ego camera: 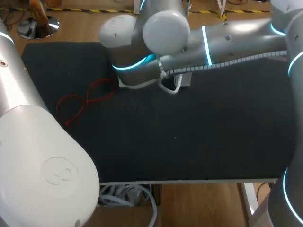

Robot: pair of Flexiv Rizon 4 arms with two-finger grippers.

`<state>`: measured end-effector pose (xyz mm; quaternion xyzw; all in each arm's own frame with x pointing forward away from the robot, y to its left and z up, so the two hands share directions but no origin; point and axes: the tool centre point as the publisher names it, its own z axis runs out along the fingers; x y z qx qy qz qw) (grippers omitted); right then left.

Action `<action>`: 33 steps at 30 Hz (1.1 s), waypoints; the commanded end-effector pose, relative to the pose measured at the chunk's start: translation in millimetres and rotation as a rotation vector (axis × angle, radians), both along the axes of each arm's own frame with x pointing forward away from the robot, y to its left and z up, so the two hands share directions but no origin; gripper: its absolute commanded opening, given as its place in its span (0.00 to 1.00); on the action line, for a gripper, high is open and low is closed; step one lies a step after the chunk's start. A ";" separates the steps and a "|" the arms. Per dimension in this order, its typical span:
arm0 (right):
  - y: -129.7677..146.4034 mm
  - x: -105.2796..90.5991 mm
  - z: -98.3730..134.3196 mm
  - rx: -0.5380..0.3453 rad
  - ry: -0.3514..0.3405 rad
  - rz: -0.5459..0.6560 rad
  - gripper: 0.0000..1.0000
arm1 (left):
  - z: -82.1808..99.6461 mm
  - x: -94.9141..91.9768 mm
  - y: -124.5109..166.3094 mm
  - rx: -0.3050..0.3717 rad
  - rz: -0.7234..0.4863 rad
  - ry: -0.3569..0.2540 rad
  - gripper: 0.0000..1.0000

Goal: Grab the tape and strap the tape.

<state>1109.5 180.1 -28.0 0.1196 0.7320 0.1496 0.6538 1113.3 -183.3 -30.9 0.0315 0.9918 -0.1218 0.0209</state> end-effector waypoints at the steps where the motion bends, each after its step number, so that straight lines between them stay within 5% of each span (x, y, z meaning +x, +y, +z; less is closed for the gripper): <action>1: -10.2 -12.2 10.5 0.028 0.016 0.063 0.22 | 1.3 0.1 -0.2 0.004 0.000 0.002 0.00; 14: -43.2 -23.4 21.1 0.098 0.043 0.131 0.24 | 1.3 0.1 -0.2 0.004 0.000 0.002 0.00; 25: -99.9 11.3 29.4 0.143 0.025 0.081 0.24 | 1.3 0.1 -0.2 0.004 0.000 0.002 0.00; 33: -115.2 29.1 27.1 0.159 0.041 0.098 0.23 | 1.3 0.1 -0.2 0.004 0.000 0.002 0.00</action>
